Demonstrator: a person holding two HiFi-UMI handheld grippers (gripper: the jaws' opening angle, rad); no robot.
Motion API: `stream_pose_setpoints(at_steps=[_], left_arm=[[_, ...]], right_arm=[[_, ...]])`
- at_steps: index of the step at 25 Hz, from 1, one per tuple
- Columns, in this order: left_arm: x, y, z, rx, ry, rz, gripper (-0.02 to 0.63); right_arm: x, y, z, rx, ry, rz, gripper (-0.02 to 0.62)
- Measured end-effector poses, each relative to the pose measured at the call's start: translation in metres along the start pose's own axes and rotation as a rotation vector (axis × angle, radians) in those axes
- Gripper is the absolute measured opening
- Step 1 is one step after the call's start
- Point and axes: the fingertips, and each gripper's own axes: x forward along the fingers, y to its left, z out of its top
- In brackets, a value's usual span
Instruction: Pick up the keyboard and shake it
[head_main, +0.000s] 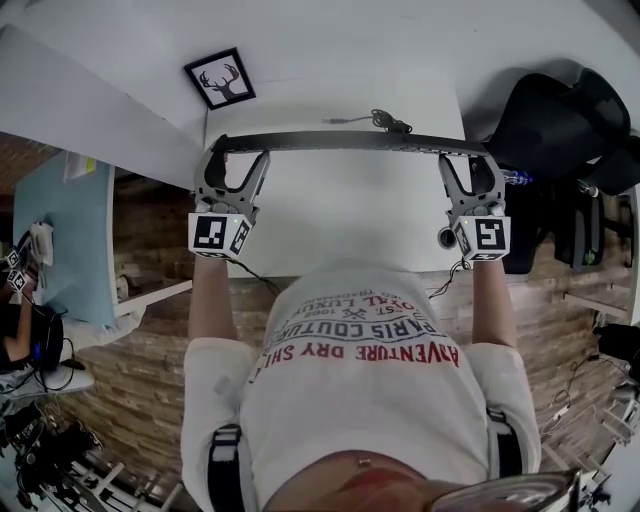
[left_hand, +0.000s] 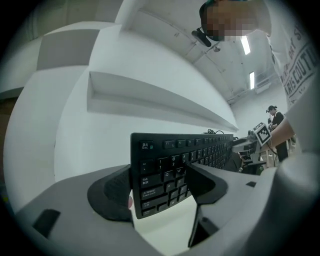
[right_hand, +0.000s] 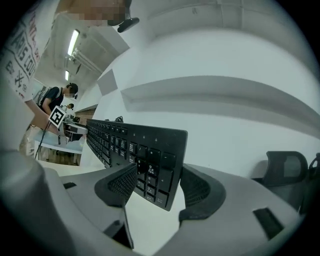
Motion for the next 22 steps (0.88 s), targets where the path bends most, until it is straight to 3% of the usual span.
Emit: stream_pose_setpoints(at_steps=[12, 17, 22], left_arm=[[-0.01, -0.011, 0.04, 0.143, -0.1, 0.033, 0.339], [-0.009, -0.014, 0.044, 0.146, -0.091, 0.03, 0.339], [-0.008, -0.015, 0.036, 0.148, 0.013, 0.019, 0.339]], right_arm=[[-0.011, -0.009, 0.029, -0.124, -0.107, -0.125, 0.281], [-0.01, -0.009, 0.022, -0.074, -0.069, -0.112, 0.281], [-0.005, -0.006, -0.004, 0.064, 0.063, -0.026, 0.281]])
